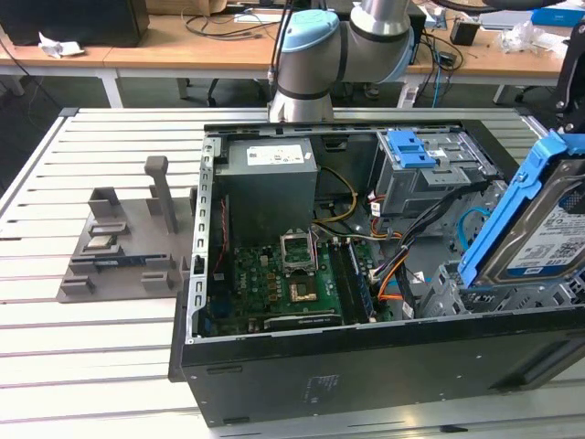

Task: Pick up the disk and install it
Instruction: 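Pick up the disk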

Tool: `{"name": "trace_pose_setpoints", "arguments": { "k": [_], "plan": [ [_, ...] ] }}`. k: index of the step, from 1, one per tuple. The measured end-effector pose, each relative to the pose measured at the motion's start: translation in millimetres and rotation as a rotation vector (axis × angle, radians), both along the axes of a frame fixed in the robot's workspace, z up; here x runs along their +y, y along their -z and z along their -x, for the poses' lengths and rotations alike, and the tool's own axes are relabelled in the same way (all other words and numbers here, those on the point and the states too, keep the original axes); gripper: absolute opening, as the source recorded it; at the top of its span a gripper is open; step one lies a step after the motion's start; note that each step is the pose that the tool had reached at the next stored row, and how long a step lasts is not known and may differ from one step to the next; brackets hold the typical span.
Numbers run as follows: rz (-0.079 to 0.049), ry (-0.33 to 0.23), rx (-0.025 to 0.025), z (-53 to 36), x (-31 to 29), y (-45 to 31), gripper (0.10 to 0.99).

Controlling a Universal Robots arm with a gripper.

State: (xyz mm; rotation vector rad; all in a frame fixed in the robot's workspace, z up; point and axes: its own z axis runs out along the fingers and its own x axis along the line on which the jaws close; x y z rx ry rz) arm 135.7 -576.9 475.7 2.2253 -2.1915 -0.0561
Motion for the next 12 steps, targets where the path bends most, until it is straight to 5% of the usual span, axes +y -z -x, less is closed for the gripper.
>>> {"name": "trace_pose_setpoints", "arguments": {
  "k": [6,12],
  "plan": [
    [0.001,0.0,0.0,-16.1,0.0,0.8,0.365],
    [0.001,0.0,0.0,-18.3,0.0,6.8,0.365]
  ]
}}
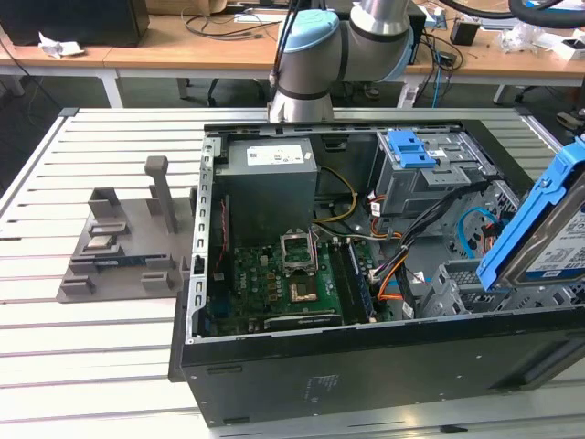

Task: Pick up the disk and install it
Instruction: 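Pick up the disk, then insert the disk into the insertion slot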

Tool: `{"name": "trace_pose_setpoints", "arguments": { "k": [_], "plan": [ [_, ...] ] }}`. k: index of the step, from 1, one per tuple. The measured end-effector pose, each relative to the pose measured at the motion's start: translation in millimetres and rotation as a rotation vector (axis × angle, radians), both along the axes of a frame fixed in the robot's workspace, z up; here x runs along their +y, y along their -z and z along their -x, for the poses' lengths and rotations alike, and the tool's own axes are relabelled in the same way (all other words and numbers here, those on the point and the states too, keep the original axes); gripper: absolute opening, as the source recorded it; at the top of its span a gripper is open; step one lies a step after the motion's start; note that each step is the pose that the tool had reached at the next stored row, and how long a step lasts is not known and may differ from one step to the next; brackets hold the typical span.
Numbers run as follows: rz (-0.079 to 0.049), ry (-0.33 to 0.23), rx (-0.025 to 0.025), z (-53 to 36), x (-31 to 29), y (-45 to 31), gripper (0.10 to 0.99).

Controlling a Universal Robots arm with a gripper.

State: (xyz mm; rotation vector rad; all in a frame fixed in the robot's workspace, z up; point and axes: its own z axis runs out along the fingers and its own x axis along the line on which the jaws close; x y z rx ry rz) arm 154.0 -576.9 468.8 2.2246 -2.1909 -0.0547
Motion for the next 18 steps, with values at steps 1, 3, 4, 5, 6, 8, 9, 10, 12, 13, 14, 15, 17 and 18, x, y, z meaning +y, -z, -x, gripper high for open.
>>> {"name": "trace_pose_setpoints", "arguments": {
  "k": [1,3,4,5,6,8,9,10,12,13,14,15,17,18],
  "plan": [
    [0.0,0.0,0.0,0.0,0.0,1.1,0.365],
    [0.0,0.0,0.0,0.0,0.3,3.6,0.365],
    [0.0,0.0,0.0,0.1,1.3,4.3,0.365],
    [0.0,0.0,0.0,0.4,3.1,4.9,0.365],
    [0.0,0.0,0.0,0.8,5.3,5.5,0.365],
    [0.0,0.0,0.0,1.9,20.5,8.4,0.365],
    [0.0,0.0,0.0,2.1,21.7,9.3,0.365],
    [0.0,0.0,0.0,2.3,22.7,10.1,0.365],
    [0.0,0.0,0.0,3.4,22.8,12.3,0.365],
    [0.0,0.0,0.0,3.9,23.0,13.7,0.365],
    [0.0,0.0,0.0,5.2,23.9,14.6,0.365],
    [0.0,0.0,0.0,5.8,24.7,15.3,0.365],
    [0.0,0.0,0.0,6.6,30.6,20.1,0.365],
    [0.0,0.0,0.0,6.6,32.6,21.7,0.365]
  ]
}}
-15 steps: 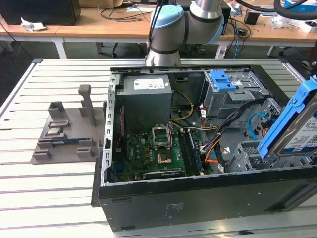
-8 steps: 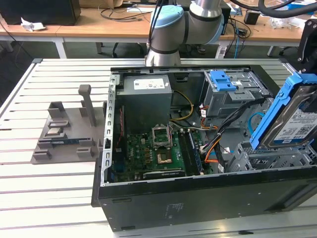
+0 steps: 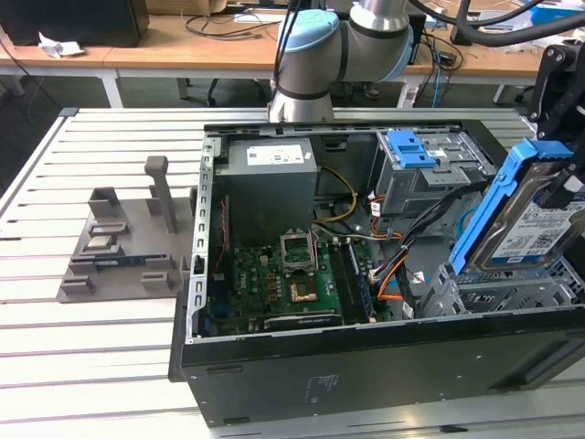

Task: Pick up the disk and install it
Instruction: 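Insert the disk into the insertion slot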

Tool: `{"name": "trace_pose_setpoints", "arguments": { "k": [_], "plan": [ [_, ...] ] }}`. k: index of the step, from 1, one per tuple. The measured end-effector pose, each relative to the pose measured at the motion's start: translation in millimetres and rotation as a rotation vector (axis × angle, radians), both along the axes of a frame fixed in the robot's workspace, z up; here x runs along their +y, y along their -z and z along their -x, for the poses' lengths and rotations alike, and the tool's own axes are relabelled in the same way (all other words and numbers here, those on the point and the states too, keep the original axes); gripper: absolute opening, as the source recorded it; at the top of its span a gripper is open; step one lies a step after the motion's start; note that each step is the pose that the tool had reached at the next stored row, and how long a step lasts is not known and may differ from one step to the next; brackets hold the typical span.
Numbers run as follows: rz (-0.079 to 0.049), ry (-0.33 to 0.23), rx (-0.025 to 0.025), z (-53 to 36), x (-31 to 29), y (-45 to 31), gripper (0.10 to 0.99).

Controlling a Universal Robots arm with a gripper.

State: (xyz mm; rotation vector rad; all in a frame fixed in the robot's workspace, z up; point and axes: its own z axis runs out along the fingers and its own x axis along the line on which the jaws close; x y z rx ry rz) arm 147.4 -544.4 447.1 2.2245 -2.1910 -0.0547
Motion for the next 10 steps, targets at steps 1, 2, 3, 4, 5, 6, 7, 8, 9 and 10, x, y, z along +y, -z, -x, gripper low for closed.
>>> {"name": "trace_pose_setpoints", "arguments": {
  "k": [1,2,3,4,5,6,7,8,9,10],
  "plan": [
    [0.0,0.0,0.0,0.0,0.4,2.1,0.365],
    [0.0,0.0,0.0,0.0,0.4,3.8,0.365],
    [0.0,0.0,0.0,0.0,0.4,5.0,0.365],
    [0.0,0.0,0.0,0.0,0.4,5.8,0.365],
    [0.0,0.0,0.0,-0.1,0.4,7.5,0.365],
    [0.0,0.0,0.0,0.0,0.4,9.9,0.365],
    [0.0,0.0,0.0,0.0,0.4,13.9,0.365],
    [0.0,0.0,0.0001,0.0,0.4,16.9,0.365],
    [0.0,0.0,0.0002,0.0,0.4,20.3,0.365],
    [0.0,0.0,0.0001,0.0,0.4,21.7,0.365]
  ]
}}
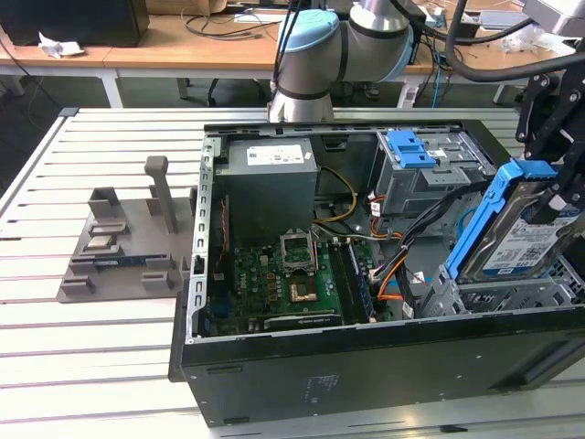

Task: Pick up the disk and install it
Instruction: 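Insert the disk into the insertion slot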

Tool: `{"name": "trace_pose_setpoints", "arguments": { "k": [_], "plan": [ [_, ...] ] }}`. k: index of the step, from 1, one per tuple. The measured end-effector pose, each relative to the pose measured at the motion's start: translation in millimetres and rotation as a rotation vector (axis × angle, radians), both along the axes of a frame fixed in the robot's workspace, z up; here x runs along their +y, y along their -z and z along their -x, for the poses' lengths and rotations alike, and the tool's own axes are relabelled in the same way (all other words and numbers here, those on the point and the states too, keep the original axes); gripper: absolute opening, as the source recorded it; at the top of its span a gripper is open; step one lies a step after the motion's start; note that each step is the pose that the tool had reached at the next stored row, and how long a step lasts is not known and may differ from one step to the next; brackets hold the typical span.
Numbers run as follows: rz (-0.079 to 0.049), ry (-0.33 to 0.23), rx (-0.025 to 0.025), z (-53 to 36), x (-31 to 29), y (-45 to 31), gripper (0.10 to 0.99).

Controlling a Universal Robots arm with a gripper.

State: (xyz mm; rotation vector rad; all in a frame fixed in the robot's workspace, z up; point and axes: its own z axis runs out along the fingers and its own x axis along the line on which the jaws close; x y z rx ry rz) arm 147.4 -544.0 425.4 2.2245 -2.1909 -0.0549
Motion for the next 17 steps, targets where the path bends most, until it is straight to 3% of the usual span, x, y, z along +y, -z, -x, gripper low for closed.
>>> {"name": "trace_pose_setpoints", "arguments": {
  "k": [9,17],
  "plan": [
    [0.0,0.0,0.0,0.0,0.0,12.9,0.365],
    [0.0,0.0,0.0,0.0,0.0,19.5,0.365]
  ]
}}
